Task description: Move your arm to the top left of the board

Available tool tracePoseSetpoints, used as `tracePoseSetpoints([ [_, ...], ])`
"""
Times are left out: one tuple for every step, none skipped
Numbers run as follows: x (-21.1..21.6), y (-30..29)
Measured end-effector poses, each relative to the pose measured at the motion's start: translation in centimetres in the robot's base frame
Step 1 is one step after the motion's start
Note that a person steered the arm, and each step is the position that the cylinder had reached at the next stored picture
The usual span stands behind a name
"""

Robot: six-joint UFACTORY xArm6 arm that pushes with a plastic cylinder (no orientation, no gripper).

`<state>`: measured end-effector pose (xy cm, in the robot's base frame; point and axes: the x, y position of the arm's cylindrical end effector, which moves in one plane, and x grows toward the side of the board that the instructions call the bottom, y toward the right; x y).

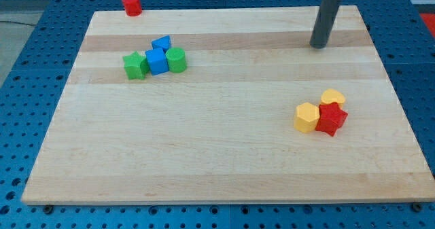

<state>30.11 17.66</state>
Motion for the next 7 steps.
tracePoseSetpoints([
  [-5.6,-8.5],
  [-7.6,-22.4],
  [-7.8,-37.7],
  [-9.5,-48.0],
  [-11.0,-48.0],
  [-11.0,-42.8],
  [-8.0,-33.8],
])
